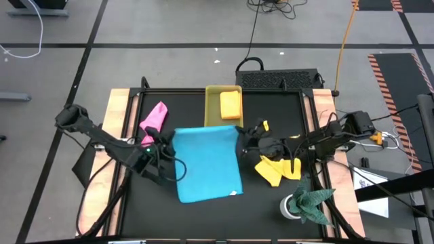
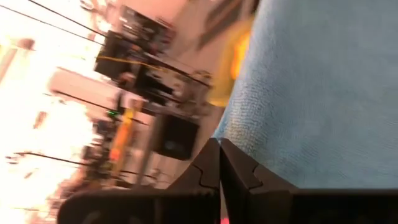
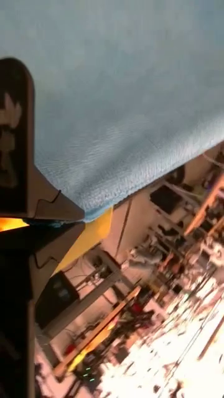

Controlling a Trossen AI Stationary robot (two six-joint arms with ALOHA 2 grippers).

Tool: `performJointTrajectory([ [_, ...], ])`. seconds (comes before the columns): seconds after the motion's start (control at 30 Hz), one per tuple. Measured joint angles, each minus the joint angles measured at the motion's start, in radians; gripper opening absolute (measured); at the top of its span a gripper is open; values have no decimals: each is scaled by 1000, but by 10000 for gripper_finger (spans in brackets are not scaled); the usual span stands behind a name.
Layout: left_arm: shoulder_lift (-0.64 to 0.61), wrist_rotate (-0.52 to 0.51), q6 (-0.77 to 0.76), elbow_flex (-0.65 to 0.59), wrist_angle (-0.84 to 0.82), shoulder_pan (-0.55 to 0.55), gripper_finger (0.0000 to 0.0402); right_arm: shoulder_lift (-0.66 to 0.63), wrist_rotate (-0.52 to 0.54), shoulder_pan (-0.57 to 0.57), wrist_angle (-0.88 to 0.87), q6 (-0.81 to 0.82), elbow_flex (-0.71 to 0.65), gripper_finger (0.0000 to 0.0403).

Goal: Fold microfiber towels
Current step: Fold the blue towel

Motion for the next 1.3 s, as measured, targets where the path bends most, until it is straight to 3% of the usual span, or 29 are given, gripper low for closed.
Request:
performJointTrajectory([
  [0.07,-11,61,-50,-38,7,-23,1,0,-10,26,-41,-3,-6,1],
  [0.17,-14,140,-98,-99,103,-88,0,0,-110,69,-116,12,-22,1],
  [0.33,-14,285,9,-173,477,-218,0,0,-328,147,-139,56,-60,0],
  [0.5,-1,463,128,-215,828,-300,0,0,-411,207,-142,105,-69,0],
  [0.7,85,506,45,-221,857,-340,1,0,-497,228,-211,195,-69,0],
  [0.97,202,524,-30,-222,855,-345,2,0,-498,229,-244,217,-69,0],
  [1.07,202,429,-3,-222,839,-341,2,0,-493,215,-207,167,-69,0],
  [1.17,165,224,39,-221,780,-313,2,0,-430,174,-112,117,-69,0],
  [1.3,107,-128,194,-221,702,-241,2,0,-191,89,102,81,-68,0],
])
